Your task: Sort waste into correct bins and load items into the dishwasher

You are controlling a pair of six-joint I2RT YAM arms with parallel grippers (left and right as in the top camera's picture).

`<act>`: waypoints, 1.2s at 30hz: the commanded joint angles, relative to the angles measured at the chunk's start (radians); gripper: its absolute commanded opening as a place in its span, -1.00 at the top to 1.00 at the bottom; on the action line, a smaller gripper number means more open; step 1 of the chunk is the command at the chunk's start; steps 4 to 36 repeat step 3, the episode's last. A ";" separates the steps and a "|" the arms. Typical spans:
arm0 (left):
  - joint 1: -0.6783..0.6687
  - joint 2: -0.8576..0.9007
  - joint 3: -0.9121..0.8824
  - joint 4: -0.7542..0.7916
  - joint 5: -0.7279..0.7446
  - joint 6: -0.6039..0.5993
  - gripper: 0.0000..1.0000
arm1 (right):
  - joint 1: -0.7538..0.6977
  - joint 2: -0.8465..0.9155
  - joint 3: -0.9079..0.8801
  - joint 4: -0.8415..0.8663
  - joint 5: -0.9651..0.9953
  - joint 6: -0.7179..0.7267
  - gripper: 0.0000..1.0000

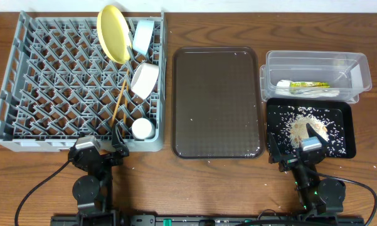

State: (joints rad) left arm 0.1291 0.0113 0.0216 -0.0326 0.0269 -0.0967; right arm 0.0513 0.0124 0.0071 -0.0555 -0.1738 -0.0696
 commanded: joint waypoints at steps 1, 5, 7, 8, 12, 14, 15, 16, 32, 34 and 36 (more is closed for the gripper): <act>0.003 -0.004 -0.018 -0.038 -0.012 0.013 -0.87 | 0.009 -0.008 -0.002 -0.005 0.013 0.010 -0.99; 0.003 -0.004 -0.018 -0.038 -0.012 0.013 -0.87 | 0.009 -0.008 -0.002 -0.005 0.013 0.010 -0.99; 0.003 -0.004 -0.018 -0.038 -0.012 0.013 -0.87 | 0.009 -0.008 -0.002 -0.005 0.013 0.010 -0.99; 0.003 -0.004 -0.018 -0.038 -0.012 0.013 -0.87 | 0.009 -0.008 -0.002 -0.005 0.013 0.010 -0.99; 0.003 -0.004 -0.018 -0.038 -0.012 0.013 -0.87 | 0.009 -0.008 -0.002 -0.005 0.013 0.010 -0.99; 0.003 -0.004 -0.018 -0.038 -0.012 0.013 -0.87 | 0.009 -0.008 -0.002 -0.005 0.013 0.010 -0.99; 0.003 -0.004 -0.018 -0.038 -0.012 0.013 -0.87 | 0.009 -0.008 -0.002 -0.005 0.013 0.010 -0.99; 0.003 -0.004 -0.018 -0.038 -0.012 0.013 -0.87 | 0.009 -0.008 -0.002 -0.005 0.013 0.010 -0.99; 0.003 -0.004 -0.018 -0.038 -0.012 0.013 -0.87 | 0.009 -0.008 -0.002 -0.005 0.013 0.010 -0.99; 0.003 -0.004 -0.018 -0.038 -0.012 0.013 -0.87 | 0.009 -0.008 -0.002 -0.005 0.013 0.010 -0.99; 0.003 -0.004 -0.018 -0.038 -0.012 0.013 -0.87 | 0.009 -0.008 -0.002 -0.005 0.013 0.010 -0.99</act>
